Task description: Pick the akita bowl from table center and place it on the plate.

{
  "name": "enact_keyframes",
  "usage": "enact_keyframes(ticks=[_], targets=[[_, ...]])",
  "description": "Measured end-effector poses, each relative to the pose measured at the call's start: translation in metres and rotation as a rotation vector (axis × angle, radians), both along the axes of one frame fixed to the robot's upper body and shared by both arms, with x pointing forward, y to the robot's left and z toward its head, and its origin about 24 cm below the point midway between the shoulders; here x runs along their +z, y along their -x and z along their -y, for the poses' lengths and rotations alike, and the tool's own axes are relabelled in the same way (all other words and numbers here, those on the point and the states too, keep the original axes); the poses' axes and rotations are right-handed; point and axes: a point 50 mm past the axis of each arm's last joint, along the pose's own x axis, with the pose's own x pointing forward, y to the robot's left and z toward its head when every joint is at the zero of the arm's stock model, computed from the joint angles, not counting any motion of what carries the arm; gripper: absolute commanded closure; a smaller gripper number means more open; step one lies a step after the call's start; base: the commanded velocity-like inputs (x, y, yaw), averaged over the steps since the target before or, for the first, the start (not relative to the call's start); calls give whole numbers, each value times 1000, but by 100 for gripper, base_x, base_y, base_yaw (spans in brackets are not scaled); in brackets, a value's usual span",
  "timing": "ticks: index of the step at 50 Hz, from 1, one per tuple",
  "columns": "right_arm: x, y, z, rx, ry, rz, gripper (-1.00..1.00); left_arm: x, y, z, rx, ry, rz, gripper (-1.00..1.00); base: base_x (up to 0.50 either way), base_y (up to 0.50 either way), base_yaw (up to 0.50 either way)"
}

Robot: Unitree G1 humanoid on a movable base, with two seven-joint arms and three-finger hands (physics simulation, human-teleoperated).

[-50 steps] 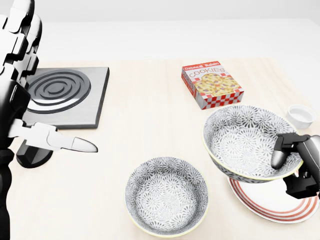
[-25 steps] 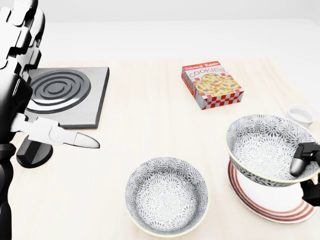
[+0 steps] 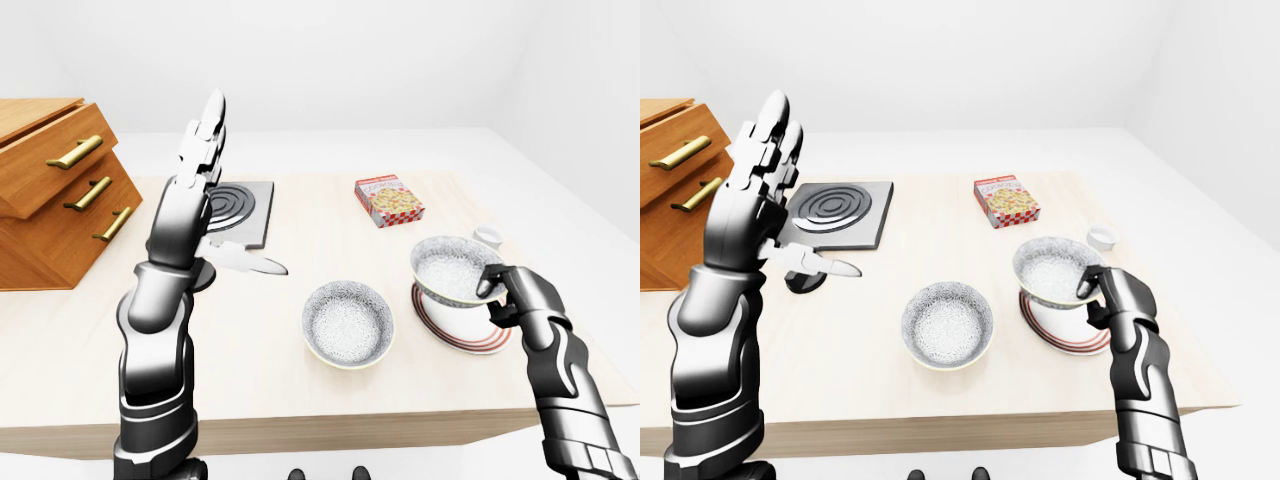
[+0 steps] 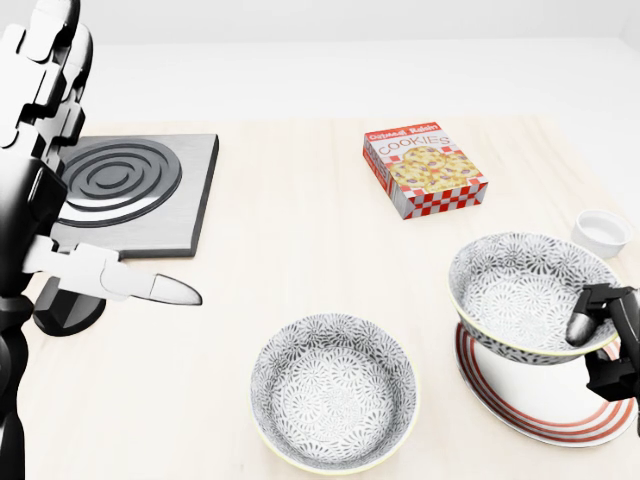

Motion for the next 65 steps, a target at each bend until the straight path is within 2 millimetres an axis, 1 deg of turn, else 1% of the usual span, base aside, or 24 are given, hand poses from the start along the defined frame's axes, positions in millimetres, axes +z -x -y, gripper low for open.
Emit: enact_keyframes(ticks=[18,25,34,40,41,42,43,52,65], targets=[[-22,6,12,-73,-7,-37,100,-6,1,-1,4,2,-22,-100,0,0,0],[-26,8,16,-92,-6,-43,100,-7,1,-1,5,1,-25,-100,0,0,0],[-31,18,24,-125,-5,-57,100,-6,0,0,4,0,-25,-100,0,0,0],[-33,23,26,-136,-2,-63,99,-6,0,0,4,-1,-23,-100,0,0,0],[-34,24,27,-137,-2,-63,54,-5,0,0,4,-1,-22,-100,0,0,0],[-34,24,26,-138,-6,-60,-45,-5,0,0,4,-1,-21,-100,0,0,0],[-33,24,26,-140,-14,-53,-100,-5,0,0,4,-2,-20,-100,0,0,0],[-31,21,23,-144,-62,-6,-100,-4,1,0,3,-2,-13,-100,0,0,0],[-29,29,22,-144,-79,11,-100,-4,2,0,5,-2,-10,-100,0,0,0]])
